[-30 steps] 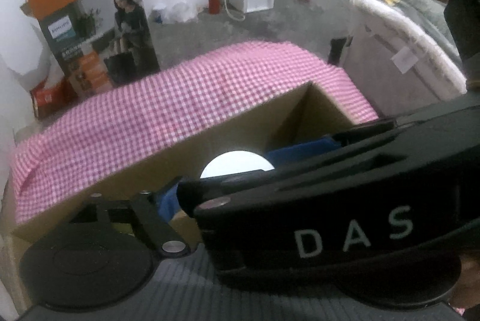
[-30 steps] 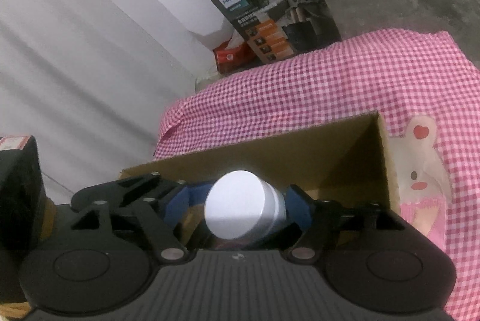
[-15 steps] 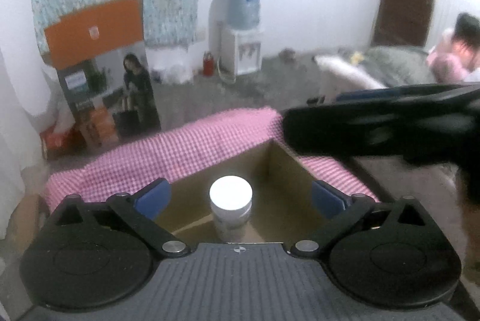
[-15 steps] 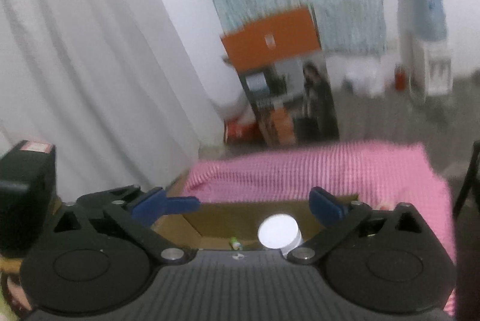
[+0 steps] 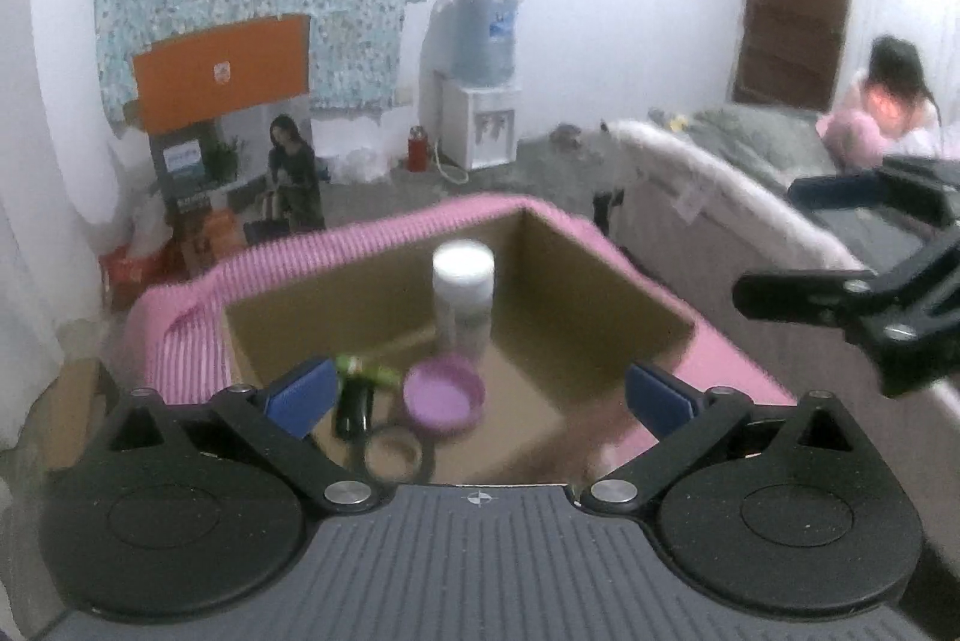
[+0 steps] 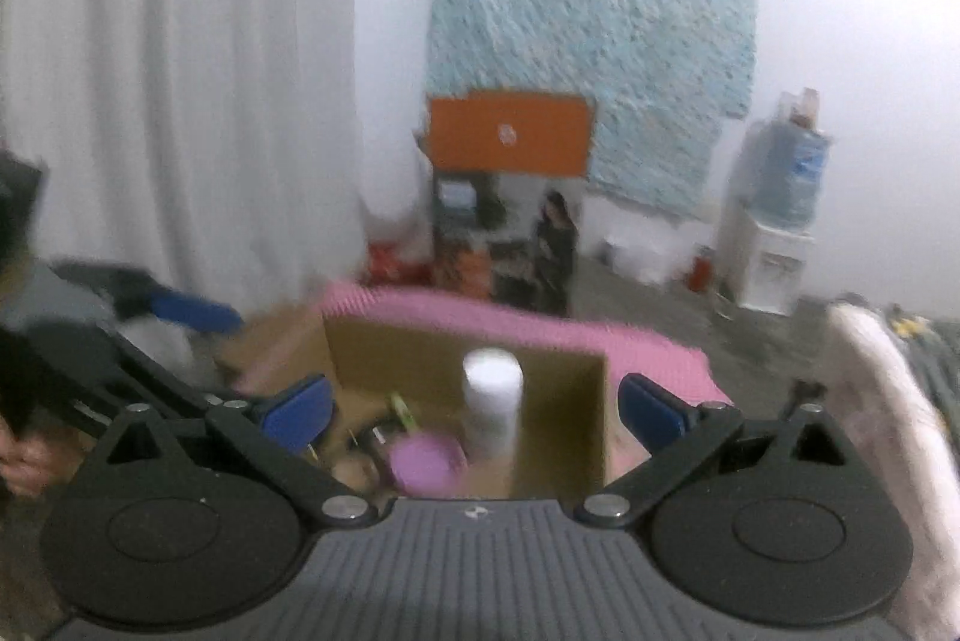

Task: Organize rigid objects
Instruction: 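Move the right gripper out of the box to the dropper bottle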

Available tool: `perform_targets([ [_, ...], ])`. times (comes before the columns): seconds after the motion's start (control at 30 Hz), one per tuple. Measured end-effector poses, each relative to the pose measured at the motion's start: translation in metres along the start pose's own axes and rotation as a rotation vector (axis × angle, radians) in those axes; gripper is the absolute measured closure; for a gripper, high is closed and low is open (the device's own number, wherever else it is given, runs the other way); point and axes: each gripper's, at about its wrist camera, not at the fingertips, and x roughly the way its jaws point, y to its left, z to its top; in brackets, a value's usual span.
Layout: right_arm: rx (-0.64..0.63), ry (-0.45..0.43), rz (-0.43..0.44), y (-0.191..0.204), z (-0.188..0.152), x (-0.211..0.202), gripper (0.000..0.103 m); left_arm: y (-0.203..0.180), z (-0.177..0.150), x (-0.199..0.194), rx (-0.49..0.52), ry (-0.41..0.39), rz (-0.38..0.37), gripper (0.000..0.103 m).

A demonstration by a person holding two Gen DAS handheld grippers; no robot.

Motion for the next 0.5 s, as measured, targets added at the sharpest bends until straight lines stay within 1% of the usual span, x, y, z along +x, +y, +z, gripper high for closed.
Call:
perform_targets([
  [0.1, -0.031, 0.033, -0.069, 0.018, -0.020, 0.006, 0.000, -0.004, -0.025, 0.001, 0.006, 0.029, 0.007, 0.000],
  [0.2, -0.027, 0.045, -0.094, 0.024, -0.037, 0.003, 0.000, -0.004, -0.043, 0.007, -0.021, 0.055, -0.019, 0.000],
  [0.27, -0.001, 0.043, -0.075, 0.024, -0.043, 0.001, 0.000, -0.006, -0.054, 0.009, -0.030, 0.061, -0.031, 0.000],
  [0.33, 0.044, 0.025, -0.007, 0.022, -0.052, -0.002, 0.000, -0.011, -0.060, 0.015, -0.019, 0.058, -0.023, 0.001],
  [0.37, 0.065, 0.020, 0.034, 0.020, -0.058, -0.002, 0.000, -0.014, -0.066, 0.017, -0.012, 0.055, -0.027, 0.001],
  [0.4, 0.089, 0.019, 0.057, 0.019, -0.065, 0.000, 0.000, -0.017, -0.068, 0.020, -0.004, 0.057, -0.034, 0.002],
  [0.43, 0.116, 0.023, 0.060, 0.018, -0.070, 0.002, 0.000, -0.020, -0.069, 0.025, 0.009, 0.058, -0.044, 0.003],
  [0.5, 0.177, 0.046, 0.031, 0.017, -0.081, 0.008, 0.000, -0.028, -0.072, 0.031, 0.035, 0.054, -0.067, 0.006],
])
